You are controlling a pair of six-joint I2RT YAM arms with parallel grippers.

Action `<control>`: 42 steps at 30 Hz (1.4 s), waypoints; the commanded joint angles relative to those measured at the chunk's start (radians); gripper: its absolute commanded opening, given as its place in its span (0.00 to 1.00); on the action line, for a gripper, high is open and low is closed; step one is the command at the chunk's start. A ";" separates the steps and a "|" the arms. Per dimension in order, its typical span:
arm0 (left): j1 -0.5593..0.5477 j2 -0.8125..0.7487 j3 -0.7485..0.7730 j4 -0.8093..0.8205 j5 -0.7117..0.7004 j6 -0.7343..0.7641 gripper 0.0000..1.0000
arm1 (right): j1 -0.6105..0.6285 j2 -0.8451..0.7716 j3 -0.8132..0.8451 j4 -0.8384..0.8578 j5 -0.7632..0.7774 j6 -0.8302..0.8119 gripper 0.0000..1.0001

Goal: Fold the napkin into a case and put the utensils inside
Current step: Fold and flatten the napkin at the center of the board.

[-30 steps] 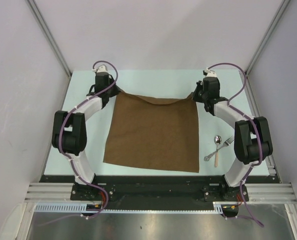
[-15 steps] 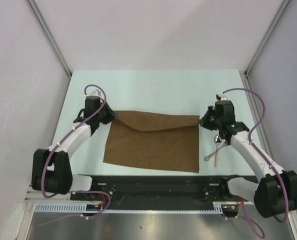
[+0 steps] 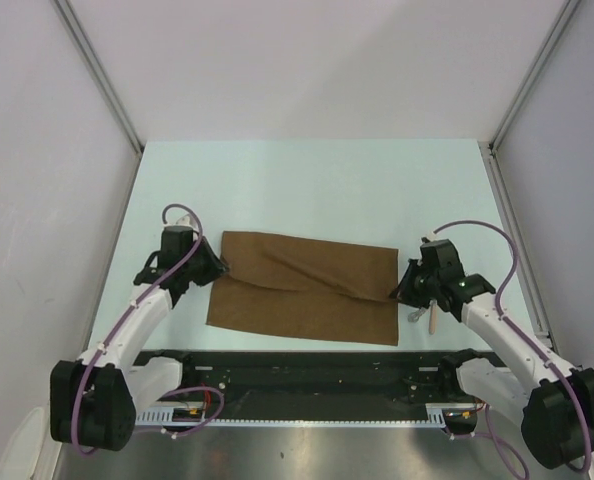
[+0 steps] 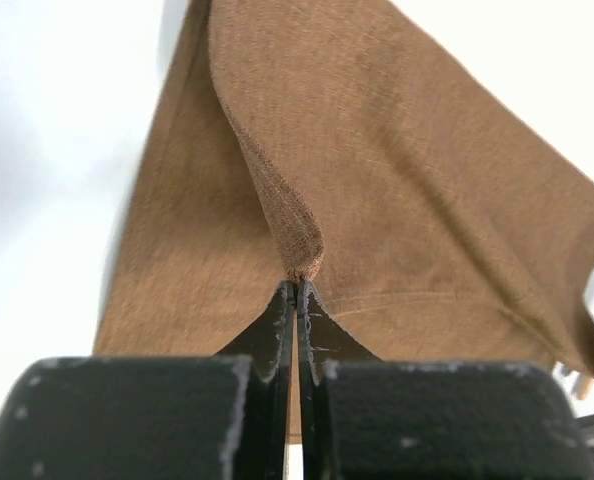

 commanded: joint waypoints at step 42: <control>0.038 -0.096 -0.066 -0.299 -0.178 -0.180 0.00 | 0.224 -0.199 -0.127 -0.278 0.244 0.339 0.00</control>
